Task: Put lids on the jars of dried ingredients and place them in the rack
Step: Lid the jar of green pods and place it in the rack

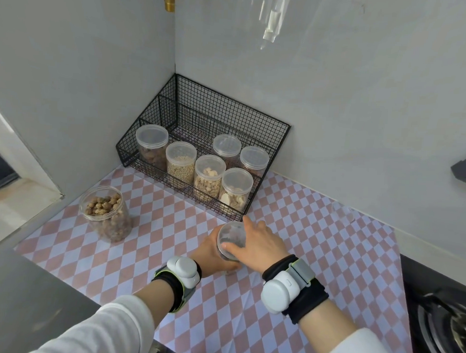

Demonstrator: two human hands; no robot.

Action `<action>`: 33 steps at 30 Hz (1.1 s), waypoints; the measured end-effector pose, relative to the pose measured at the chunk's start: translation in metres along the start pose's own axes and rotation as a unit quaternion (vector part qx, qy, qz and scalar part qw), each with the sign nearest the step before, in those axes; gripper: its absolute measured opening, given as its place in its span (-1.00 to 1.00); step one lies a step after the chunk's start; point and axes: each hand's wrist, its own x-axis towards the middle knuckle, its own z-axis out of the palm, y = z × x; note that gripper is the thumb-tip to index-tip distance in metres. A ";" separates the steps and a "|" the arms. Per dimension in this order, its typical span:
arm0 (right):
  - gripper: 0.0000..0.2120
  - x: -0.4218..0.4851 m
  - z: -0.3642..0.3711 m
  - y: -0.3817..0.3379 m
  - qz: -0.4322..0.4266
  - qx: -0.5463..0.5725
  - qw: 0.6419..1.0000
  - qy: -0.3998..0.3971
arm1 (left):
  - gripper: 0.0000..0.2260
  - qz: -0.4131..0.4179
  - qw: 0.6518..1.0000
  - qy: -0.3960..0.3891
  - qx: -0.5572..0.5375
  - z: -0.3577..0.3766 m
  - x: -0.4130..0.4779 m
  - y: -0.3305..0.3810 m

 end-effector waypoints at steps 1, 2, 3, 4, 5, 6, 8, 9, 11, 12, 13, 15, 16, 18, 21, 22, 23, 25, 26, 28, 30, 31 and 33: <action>-0.20 0.000 0.001 0.001 -0.024 -0.004 1.000 -0.005 | -0.14 -0.001 1.000 0.001 0.005 0.000 0.000 0.000; -0.20 0.001 0.002 0.001 -0.047 -0.011 0.999 -0.007 | -0.14 -0.002 1.000 -0.002 0.006 0.001 0.000 0.002; -0.20 0.001 0.004 0.001 -0.059 -0.016 0.998 -0.003 | -0.14 -0.006 1.000 0.000 0.013 0.002 0.001 0.002; -0.20 0.001 0.006 0.000 -0.054 -0.016 0.998 0.004 | -0.14 -0.006 1.000 0.000 0.018 0.003 0.002 0.000; -0.20 0.002 0.007 -0.001 -0.038 -0.011 0.999 0.014 | -0.15 -0.006 1.000 0.000 0.027 0.003 0.002 -0.001; -0.21 0.003 0.008 -0.002 -0.018 -0.003 1.000 0.023 | -0.16 -0.010 0.999 0.003 0.031 0.004 0.003 -0.003; -0.24 0.004 0.010 -0.005 0.009 0.002 0.999 0.037 | -0.16 -0.026 0.999 0.006 0.040 0.005 0.003 -0.009; -0.25 0.004 0.011 -0.006 0.014 0.002 0.999 0.042 | -0.16 -0.026 0.998 0.007 0.050 0.004 0.004 -0.010; -0.24 0.006 0.014 -0.007 0.020 -0.001 0.998 0.052 | -0.17 -0.031 0.998 0.004 0.052 0.004 0.004 -0.009; -0.23 0.007 0.015 -0.007 0.020 -0.005 0.998 0.056 | -0.16 -0.034 0.998 0.004 0.046 0.004 0.003 -0.009; -0.23 0.007 0.016 -0.006 0.021 -0.007 0.998 0.060 | -0.15 -0.036 0.999 0.003 0.040 0.004 0.003 -0.008; -0.22 0.008 0.017 -0.006 0.023 -0.004 0.998 0.064 | -0.15 -0.029 0.999 0.005 0.034 0.004 0.003 -0.009; -0.22 0.008 0.017 -0.006 0.023 0.002 0.998 0.062 | -0.17 -0.023 0.999 0.009 0.038 0.004 0.003 -0.009; -0.22 0.008 0.018 -0.004 0.025 0.016 0.998 0.056 | -0.22 -0.016 0.999 0.012 0.047 0.004 0.001 -0.008; -0.21 0.009 0.018 -0.003 0.019 0.018 0.998 0.050 | -0.19 -0.002 0.998 0.014 0.057 0.003 0.000 -0.008; -0.21 0.009 0.017 -0.002 0.017 0.017 0.999 0.046 | -0.14 -0.008 0.999 0.012 0.050 0.001 0.000 -0.007; -0.21 0.010 0.015 -0.002 0.015 0.019 0.999 0.041 | -0.10 -0.018 0.999 0.012 0.041 -0.001 -0.001 -0.006; -0.23 0.012 0.011 -0.002 0.014 0.036 0.999 0.038 | -0.06 -0.025 0.999 0.029 0.031 -0.007 -0.004 0.003; -0.27 0.013 0.006 -0.003 0.008 0.046 0.998 0.045 | -0.02 -0.017 0.998 0.044 0.033 -0.013 -0.005 0.008; -0.36 0.015 -0.002 -0.005 -0.011 0.067 0.995 0.070 | 0.04 -0.008 0.998 0.063 0.029 -0.024 -0.007 0.019; -0.45 0.017 -0.014 -0.009 -0.036 0.100 0.990 0.093 | 0.00 -0.009 0.997 0.080 0.010 -0.039 -0.008 0.027; -0.49 0.019 -0.021 -0.014 -0.051 0.121 0.986 0.103 | -0.05 -0.007 0.995 0.100 -0.003 -0.050 -0.009 0.031; -0.54 0.024 -0.033 -0.020 -0.073 0.153 0.978 0.121 | -0.09 0.008 0.990 0.137 -0.034 -0.072 -0.011 0.039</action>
